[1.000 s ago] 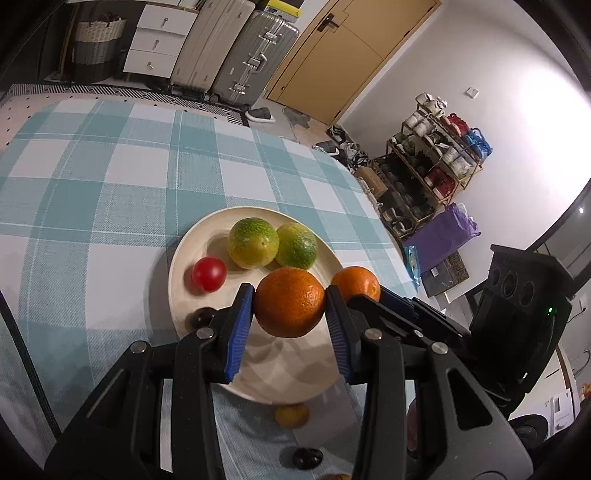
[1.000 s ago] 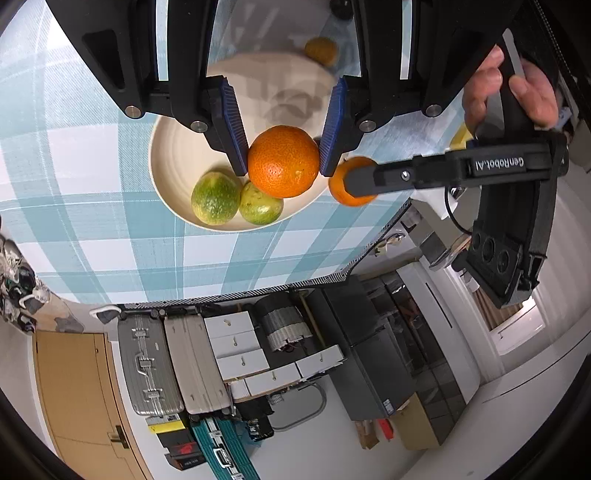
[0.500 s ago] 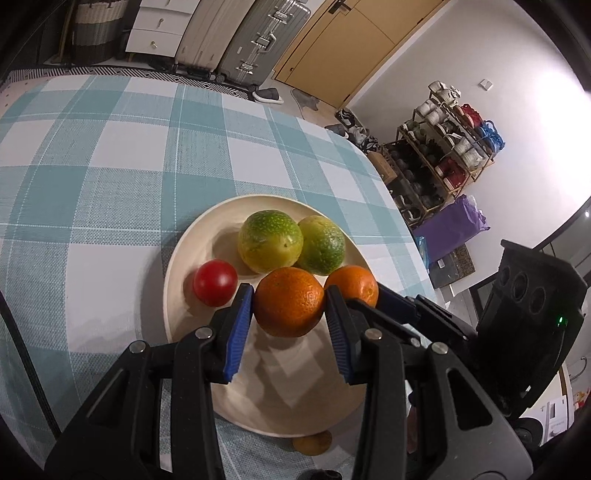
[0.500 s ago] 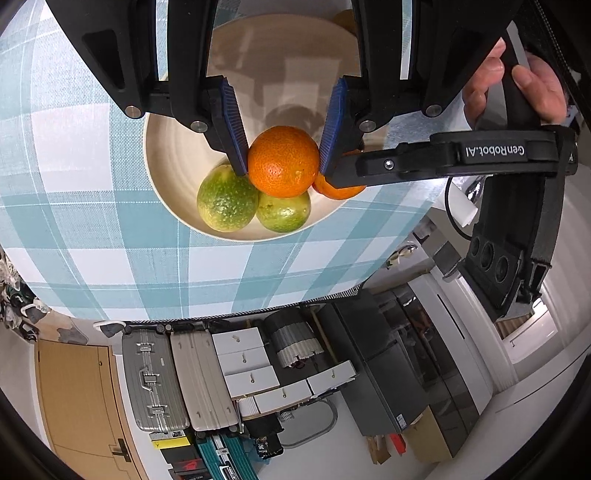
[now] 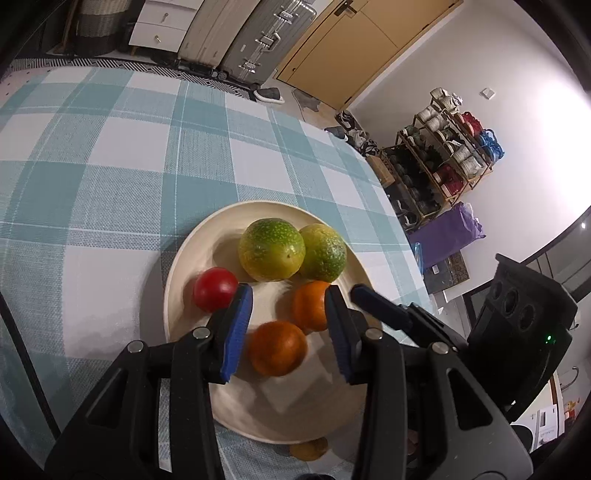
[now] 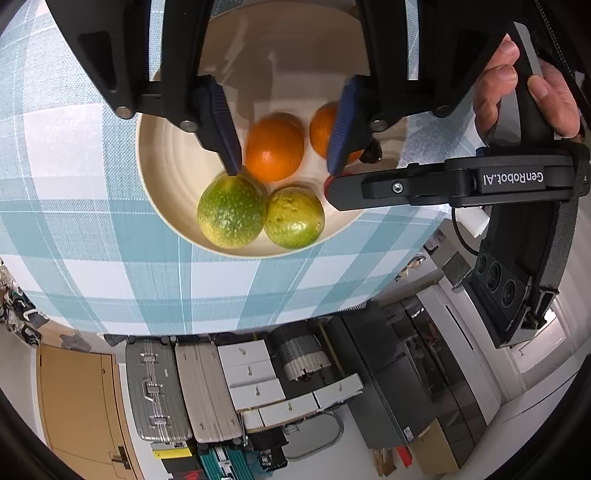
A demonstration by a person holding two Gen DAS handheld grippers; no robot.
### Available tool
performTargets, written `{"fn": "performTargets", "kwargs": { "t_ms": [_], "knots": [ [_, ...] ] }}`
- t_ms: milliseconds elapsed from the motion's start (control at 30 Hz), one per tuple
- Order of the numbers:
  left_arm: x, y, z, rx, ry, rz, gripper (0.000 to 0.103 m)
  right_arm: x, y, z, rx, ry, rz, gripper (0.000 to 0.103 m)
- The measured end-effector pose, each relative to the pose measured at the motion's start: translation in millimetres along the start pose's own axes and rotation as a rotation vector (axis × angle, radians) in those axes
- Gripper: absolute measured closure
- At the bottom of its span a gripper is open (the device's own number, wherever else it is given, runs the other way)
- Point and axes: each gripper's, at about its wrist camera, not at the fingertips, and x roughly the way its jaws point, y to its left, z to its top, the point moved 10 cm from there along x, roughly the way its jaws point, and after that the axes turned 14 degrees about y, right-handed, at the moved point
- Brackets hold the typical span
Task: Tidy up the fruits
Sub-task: 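Open both tools and lift them away from the plate, then lower the left tool onto the red tomato and close it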
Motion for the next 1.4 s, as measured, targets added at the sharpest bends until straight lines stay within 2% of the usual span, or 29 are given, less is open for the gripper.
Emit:
{"fn": "performTargets", "kwargs": {
  "t_ms": [100,267,467,633,767,867,933,1033,1167,1233,1333,1400],
  "knots": [
    [-10.9,-4.9,-3.3,0.004,-0.015,0.002,0.065,-17.0,2.2,1.3,-0.006,-0.050,-0.003,0.037],
    [-31.8,-13.7,-16.8,0.010,-0.039,0.020,0.061,-42.3,1.9,-3.1,0.007,-0.095,-0.009,0.036],
    [-59.7,-25.8,-43.1,0.040,-0.076,0.087,0.056,-75.3,1.1,-18.8,0.035,-0.132,-0.019,0.036],
    [-80.1,-42.3,-65.7,0.083,-0.114,0.163,0.056,-102.1,7.4,-30.8,0.035,-0.174,-0.020,0.027],
    [-93.5,-56.7,-84.9,0.120,-0.144,0.224,0.056,-122.7,16.3,-38.4,0.030,-0.211,-0.004,0.024],
    [-105.7,-65.1,-98.2,0.140,-0.177,0.276,0.049,-138.0,24.3,-44.6,0.020,-0.237,-0.001,0.021],
    [-114.5,-69.9,-105.7,0.148,-0.201,0.302,0.048,-148.1,29.7,-48.2,0.013,-0.257,0.003,0.015],
    [-125.4,-75.2,-115.3,0.148,-0.221,0.335,0.043,-162.4,37.7,-55.1,0.000,-0.284,0.005,0.013],
    [-141.8,-82.4,-127.7,0.149,-0.265,0.374,0.026,-177.2,47.3,-62.8,-0.018,-0.313,0.009,0.010],
    [-149.9,-86.1,-132.5,0.154,-0.294,0.384,0.024,-183.4,52.1,-68.8,-0.023,-0.325,0.012,0.005],
    [-158.7,-90.7,-142.2,0.157,-0.314,0.399,0.019,-189.2,59.1,-77.4,-0.029,-0.336,0.022,0.003],
    [-162.4,-93.6,-149.3,0.161,-0.323,0.400,0.010,-192.1,64.8,-83.6,-0.042,-0.338,0.021,0.003]
  ]
}}
